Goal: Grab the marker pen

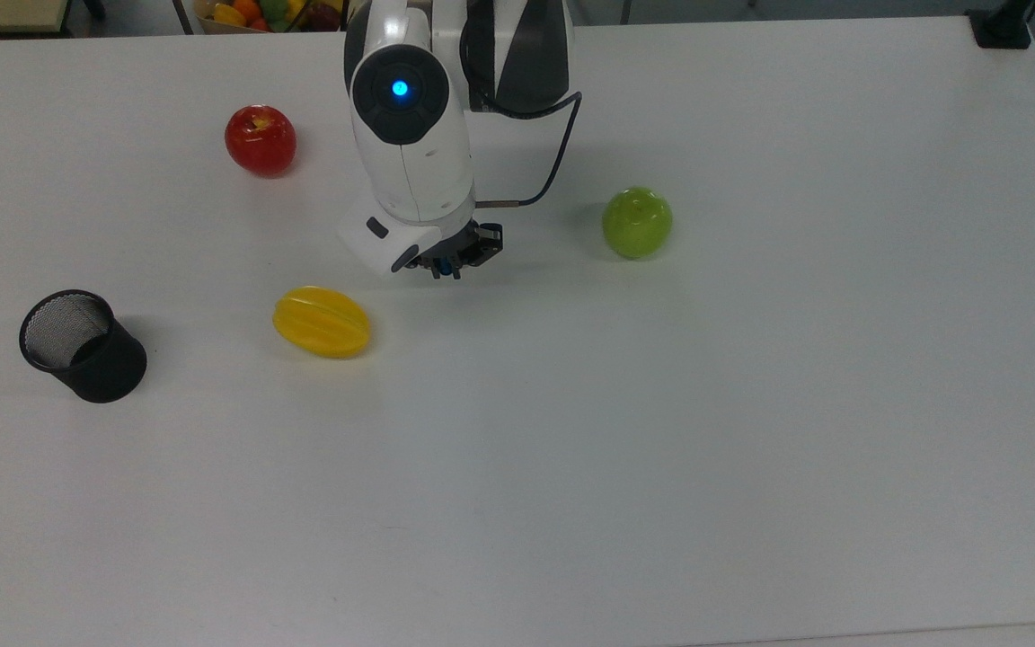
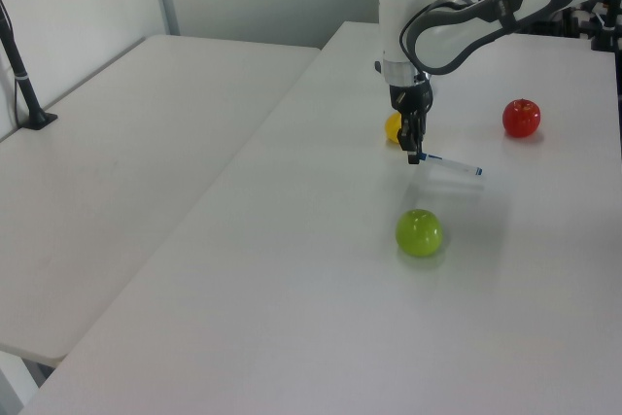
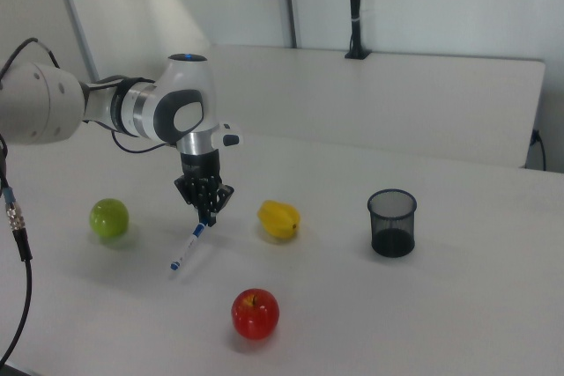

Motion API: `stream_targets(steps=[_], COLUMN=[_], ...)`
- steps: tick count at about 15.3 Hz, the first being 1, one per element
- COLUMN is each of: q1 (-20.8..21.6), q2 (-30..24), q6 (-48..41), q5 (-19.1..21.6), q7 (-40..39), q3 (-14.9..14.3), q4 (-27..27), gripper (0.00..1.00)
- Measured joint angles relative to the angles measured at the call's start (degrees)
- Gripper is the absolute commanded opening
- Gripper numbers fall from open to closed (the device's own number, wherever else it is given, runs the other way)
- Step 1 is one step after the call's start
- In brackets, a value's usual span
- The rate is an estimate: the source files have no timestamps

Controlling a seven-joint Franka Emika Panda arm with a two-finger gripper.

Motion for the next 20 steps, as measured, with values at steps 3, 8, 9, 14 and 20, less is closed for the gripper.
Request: stream_targets(steps=[3, 8, 9, 14, 20], q1=[0.01, 0.01, 0.01, -0.18, -3.77], q2=[0.22, 0.24, 0.21, -3.11, -14.6], q6=[0.44, 0.63, 0.64, 0.55, -7.91], q5=[0.0, 0.0, 0.0, -0.02, -0.07], q7=[0.34, 0.46, 0.48, 2.0, 4.92], q3=[0.13, 0.16, 0.16, 0.09, -0.3], q4=[-0.05, -0.05, -0.03, 0.58, 0.62], gripper=[0.41, 0.56, 0.65, 1.0, 1.0])
